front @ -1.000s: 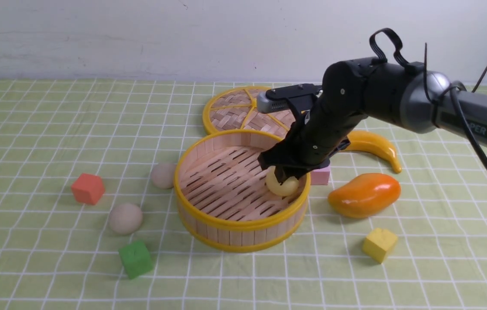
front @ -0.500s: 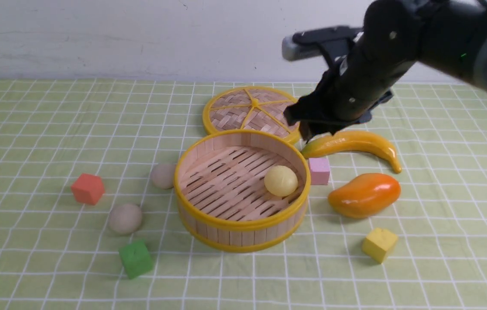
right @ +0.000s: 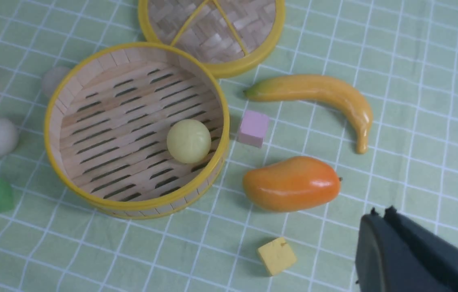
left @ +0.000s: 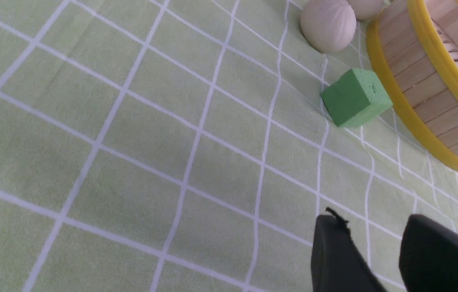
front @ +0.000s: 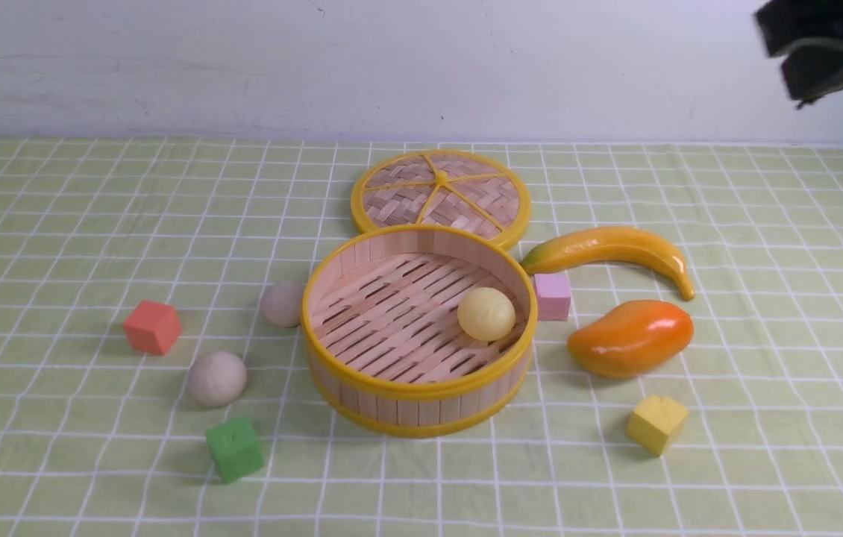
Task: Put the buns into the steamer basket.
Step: Use the left arm to grab a steamed stuffed bun
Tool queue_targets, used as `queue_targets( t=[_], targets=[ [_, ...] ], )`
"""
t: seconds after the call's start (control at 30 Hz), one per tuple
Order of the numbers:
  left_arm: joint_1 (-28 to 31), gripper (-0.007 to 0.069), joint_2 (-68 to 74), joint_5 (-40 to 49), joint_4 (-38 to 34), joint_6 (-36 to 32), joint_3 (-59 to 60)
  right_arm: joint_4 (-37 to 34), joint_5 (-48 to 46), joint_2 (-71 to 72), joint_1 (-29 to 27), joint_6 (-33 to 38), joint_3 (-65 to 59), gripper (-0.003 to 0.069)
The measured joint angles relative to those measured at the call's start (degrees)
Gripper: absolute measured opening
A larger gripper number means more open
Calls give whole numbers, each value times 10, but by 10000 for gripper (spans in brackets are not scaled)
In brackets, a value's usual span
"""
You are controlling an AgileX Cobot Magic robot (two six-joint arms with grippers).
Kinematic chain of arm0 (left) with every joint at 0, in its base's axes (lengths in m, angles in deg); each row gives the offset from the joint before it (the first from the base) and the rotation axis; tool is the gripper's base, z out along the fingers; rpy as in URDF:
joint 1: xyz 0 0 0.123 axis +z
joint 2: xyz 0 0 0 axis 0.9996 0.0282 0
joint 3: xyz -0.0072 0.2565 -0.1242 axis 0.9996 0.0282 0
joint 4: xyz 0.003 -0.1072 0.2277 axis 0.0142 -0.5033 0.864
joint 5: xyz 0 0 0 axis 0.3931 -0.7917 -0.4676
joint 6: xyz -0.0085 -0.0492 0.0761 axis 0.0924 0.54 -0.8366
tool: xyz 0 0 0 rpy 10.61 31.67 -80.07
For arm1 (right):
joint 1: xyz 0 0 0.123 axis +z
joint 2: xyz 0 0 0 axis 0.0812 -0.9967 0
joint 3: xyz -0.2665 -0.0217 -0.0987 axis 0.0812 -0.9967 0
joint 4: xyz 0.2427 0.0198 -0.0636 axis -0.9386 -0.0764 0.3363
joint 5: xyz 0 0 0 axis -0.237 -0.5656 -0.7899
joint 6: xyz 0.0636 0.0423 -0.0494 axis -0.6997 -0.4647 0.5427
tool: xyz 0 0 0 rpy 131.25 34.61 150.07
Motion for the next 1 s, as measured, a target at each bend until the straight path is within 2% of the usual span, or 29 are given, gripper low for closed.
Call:
queue_targets(
  t=[0.03, 0.37, 0.53, 0.73, 1.0],
  targets=[
    [0, 238, 0, 0, 0, 0, 0, 0, 0, 0, 0, 0, -5, -20],
    [0, 238, 0, 0, 0, 0, 0, 22, 130, 335, 0, 4, -371, -20],
    [0, 238, 0, 0, 0, 0, 0, 28, 193, 452, 0, 4, -485, -19],
    [0, 238, 0, 0, 0, 0, 0, 32, 269, 516, 0, 4, -577, -17],
    [0, 238, 0, 0, 0, 0, 0, 34, 272, 517, 0, 4, -618, -11]
  ],
)
